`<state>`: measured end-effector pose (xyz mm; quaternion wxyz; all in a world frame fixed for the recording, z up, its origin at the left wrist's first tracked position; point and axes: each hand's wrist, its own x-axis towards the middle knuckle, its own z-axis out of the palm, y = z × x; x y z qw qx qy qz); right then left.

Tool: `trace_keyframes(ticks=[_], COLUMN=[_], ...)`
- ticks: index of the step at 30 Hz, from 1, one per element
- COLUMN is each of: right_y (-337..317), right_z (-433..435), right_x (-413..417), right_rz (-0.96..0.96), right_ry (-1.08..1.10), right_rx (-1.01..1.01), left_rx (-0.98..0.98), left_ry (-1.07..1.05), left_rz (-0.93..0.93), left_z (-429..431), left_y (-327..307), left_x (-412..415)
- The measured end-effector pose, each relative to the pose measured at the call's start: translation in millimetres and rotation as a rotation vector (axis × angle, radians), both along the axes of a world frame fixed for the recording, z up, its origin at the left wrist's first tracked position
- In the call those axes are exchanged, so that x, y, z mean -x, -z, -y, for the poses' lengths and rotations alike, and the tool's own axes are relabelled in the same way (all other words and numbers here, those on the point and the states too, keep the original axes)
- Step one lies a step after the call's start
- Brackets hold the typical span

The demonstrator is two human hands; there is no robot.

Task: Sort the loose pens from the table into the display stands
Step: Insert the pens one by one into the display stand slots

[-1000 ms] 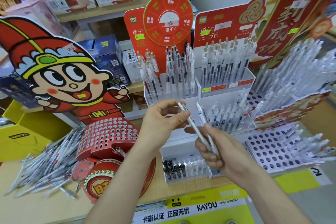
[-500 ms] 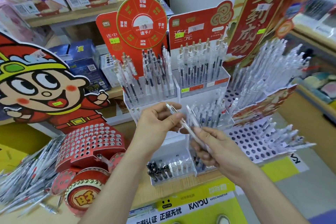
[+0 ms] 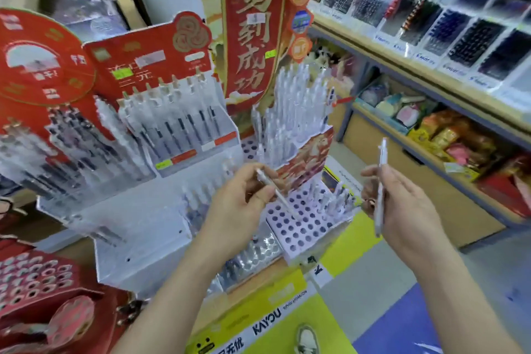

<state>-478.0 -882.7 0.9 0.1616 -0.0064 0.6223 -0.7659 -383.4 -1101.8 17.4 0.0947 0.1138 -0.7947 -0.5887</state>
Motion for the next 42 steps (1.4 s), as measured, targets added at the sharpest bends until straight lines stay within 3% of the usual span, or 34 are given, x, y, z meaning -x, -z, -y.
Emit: trace_keyframes(ticks=[7,12,18,25,29,42], right_y=[5,11,41,88,102,101], right_z=[-32,-16,7,15,16,25], right_x=[56,99,130,148,150,163], right_rz=[-0.063,-0.09,-0.147,-0.186,-0.208,-0.429], right_ry=[0.05,-0.017,-0.191,-0.247,-0.273,-0.51], right_rx=[0.076,0.093,-0.156,-0.376,-0.422,-0.814], left_rx=[0.239,0.223,0.07,0.084,-0.016,0.04], left_ry=[-0.06,-0.18,-0.339,-0.325,-0.319,-0.283], left_rz=[0.087,0.081,-0.09,-0.058,-0.039,-0.079], left_z=[-42,-53,-60,-66,-66,-63], left_y=[34,39,26,41,51,63], left_x=[43,55,67,89,97,98])
